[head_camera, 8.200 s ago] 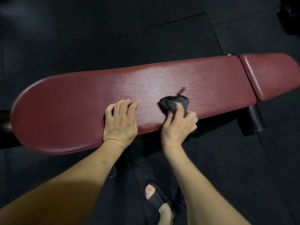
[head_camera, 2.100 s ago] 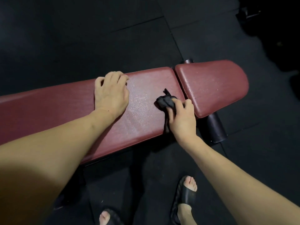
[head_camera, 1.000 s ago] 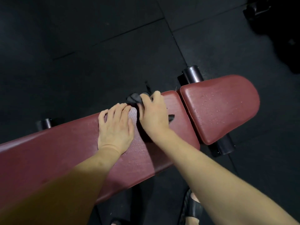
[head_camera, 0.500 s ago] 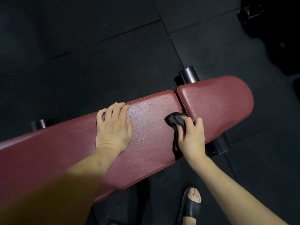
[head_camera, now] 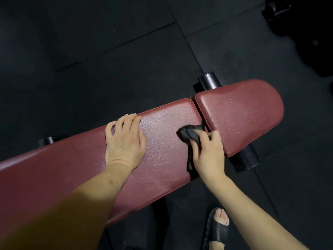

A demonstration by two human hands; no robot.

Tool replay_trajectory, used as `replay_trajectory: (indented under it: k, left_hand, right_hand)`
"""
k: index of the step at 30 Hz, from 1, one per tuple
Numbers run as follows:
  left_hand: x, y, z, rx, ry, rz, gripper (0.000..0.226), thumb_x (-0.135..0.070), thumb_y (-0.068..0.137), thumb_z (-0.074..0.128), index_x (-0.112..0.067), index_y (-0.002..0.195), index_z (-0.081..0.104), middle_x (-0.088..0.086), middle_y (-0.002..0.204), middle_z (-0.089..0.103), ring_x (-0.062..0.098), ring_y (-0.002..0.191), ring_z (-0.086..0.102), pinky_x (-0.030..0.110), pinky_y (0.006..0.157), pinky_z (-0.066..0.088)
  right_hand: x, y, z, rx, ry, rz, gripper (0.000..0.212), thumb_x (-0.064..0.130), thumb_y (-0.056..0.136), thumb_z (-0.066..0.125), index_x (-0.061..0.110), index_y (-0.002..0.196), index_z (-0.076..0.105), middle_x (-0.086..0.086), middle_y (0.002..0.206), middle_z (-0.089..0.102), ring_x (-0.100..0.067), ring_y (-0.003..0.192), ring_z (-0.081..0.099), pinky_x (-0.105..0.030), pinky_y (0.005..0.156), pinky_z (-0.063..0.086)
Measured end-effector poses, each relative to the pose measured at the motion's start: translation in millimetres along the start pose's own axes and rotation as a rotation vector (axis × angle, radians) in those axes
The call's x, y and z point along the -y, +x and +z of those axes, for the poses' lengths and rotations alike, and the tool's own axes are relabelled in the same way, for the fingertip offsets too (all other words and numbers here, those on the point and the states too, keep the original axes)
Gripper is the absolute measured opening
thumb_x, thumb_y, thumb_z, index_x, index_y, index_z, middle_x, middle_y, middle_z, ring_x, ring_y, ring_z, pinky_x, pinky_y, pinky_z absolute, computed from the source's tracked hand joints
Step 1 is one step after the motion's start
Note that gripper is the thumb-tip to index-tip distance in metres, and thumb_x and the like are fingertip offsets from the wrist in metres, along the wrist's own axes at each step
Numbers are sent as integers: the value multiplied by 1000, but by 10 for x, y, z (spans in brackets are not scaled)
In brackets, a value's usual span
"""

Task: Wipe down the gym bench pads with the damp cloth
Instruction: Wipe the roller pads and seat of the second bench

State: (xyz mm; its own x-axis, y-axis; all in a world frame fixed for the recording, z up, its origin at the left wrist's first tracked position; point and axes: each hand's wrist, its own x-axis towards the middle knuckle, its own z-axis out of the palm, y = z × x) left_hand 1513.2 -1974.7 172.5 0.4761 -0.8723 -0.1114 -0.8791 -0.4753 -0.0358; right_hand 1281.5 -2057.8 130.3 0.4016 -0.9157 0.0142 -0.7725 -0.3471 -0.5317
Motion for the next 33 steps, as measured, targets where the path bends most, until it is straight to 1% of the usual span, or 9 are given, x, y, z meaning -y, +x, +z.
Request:
replay_trajectory:
  k: [4,7,9,12,15,19,24,29,33]
  left_hand:
    - [0,1,16,-8,6,0,50,-35,100,32,-18,140,56,-4,141,53,17,134,46,45,113,30]
    - [8,-2,22,-16,0,1,49,-35,100,33,-19,141,55,-4,142,53,17,134,45,45,114,30]
    - [3,-4,19,-16,-4,2,48,-34,100,35,-19,140,56,-4,143,53,18,134,46,45,114,30]
    - [-3,4,-6,-2,-10,3,48,-34,100,35,-18,140,56,-4,142,53,17,135,45,46,113,31]
    - [4,5,-11,3,-16,-3,48,-34,100,34,-18,139,56,-5,142,53,17,135,45,46,114,31]
    - [14,9,-7,14,-10,3,49,-35,100,32,-19,140,55,-5,142,52,17,135,45,44,113,29]
    - [17,4,12,0,-17,9,48,-34,100,32,-18,140,55,-5,141,51,17,134,45,43,113,28]
    - [18,12,12,2,-27,7,50,-34,100,30,-18,140,55,-4,141,52,17,135,46,44,113,28]
    - [28,7,29,-3,-31,12,50,-35,100,30,-18,140,56,-4,141,53,17,136,46,44,113,29]
  right_hand:
    - [58,403,174,-49,-5,-9,23,26,96,59,14,115,64,-13,99,48,-34,87,50,-49,76,48]
    - [435,1153,392,-111,7,76,21,29,93,63,16,109,67,-15,104,54,-38,92,55,-46,78,48]
    - [742,1384,493,-67,-40,64,19,33,91,65,19,103,69,-13,105,55,-37,92,56,-45,75,46]
    - [907,1169,478,-5,-8,-130,18,33,94,61,18,101,67,-11,98,51,-33,84,52,-43,66,44]
    - [508,1012,299,64,4,-302,27,34,97,55,17,113,67,-12,96,50,-32,83,51,-42,66,45]
    - [-29,1153,178,-44,24,-85,28,28,98,57,13,119,66,-13,98,50,-32,90,50,-47,78,49]
    - [-139,599,93,-61,46,69,31,23,99,59,13,128,63,-9,96,47,-28,90,48,-43,80,47]
    - [-296,-122,-104,-30,54,100,30,17,97,64,12,127,64,-8,99,48,-30,92,51,-47,81,50]
    - [-187,432,55,-36,34,92,24,21,96,58,8,115,63,-13,97,49,-34,89,51,-49,79,48]
